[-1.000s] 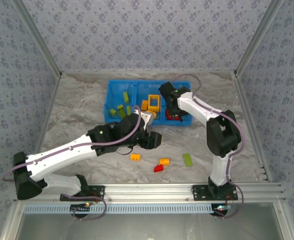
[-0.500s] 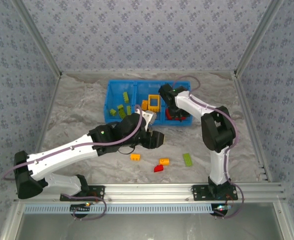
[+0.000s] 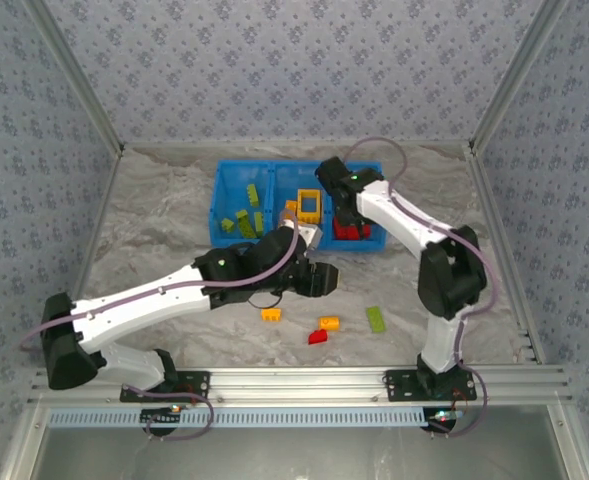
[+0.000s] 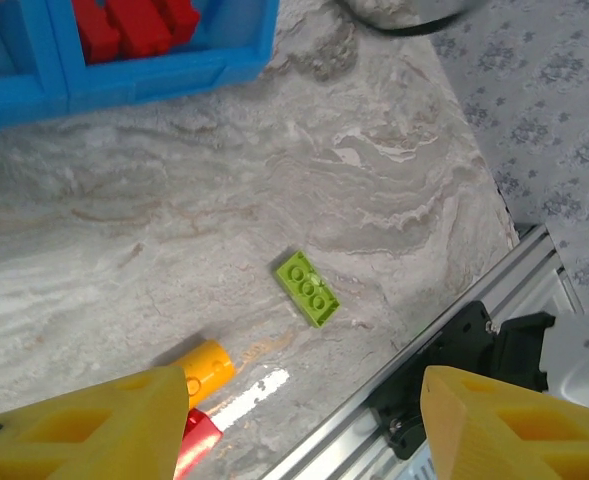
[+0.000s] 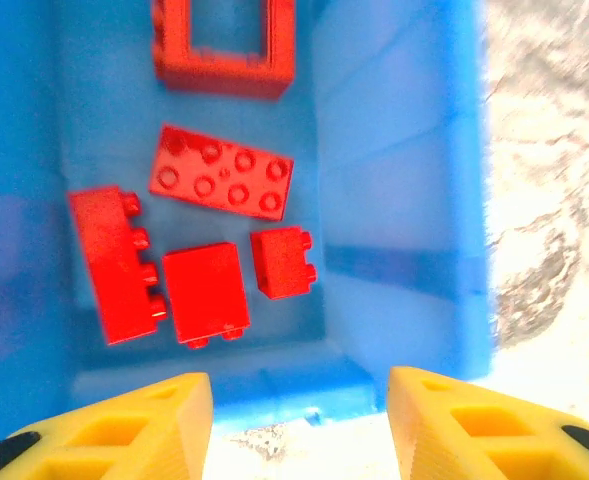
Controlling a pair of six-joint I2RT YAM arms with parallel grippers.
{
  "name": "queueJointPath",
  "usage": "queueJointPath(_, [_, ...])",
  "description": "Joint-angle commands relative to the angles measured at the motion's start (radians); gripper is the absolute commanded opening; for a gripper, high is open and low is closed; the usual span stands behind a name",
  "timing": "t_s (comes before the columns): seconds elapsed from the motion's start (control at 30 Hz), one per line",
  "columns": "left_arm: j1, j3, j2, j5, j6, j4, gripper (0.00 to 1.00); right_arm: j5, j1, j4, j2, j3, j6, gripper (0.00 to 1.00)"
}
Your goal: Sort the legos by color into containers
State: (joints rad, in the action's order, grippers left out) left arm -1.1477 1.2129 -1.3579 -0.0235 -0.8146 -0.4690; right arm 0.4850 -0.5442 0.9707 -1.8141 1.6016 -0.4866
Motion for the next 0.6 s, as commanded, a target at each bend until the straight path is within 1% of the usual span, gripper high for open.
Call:
queueJointPath(0.0, [-0.004,0.079,-0.086,0.011,-0.151,-0.037,0.63,0.036,0.004,0.056,0.19,0.016,-0.004,0.52])
queueJointPath(0.07, [-0.003,0.152,-0.175,0.027,-0.225,-0.108,0.63,0.004,0.007,0.073,0.299,-0.007,0.024,0.53])
queueJointPath(0.13, [-0.003,0.227,-0.273,0.069,-0.288,-0.171,0.63,-0.066,0.007,0.063,0.412,-0.047,0.066,0.53])
queueJointPath(0.23, [-0.006,0.36,-0.432,0.13,-0.344,-0.286,0.64,-0.15,0.002,0.062,0.589,-0.113,0.113,0.54])
queueJointPath(0.33, [-0.013,0.467,-0.558,0.167,-0.401,-0.345,0.65,-0.196,0.0,0.082,0.74,-0.154,0.135,0.56])
queueJointPath(0.43, [-0.029,0.572,-0.654,0.154,-0.469,-0.414,0.67,-0.291,0.001,0.087,0.84,-0.183,0.169,0.57])
queueJointPath(0.57, [-0.038,0.708,-0.777,0.181,-0.562,-0.489,0.65,-0.404,-0.005,0.066,0.907,-0.234,0.194,0.57])
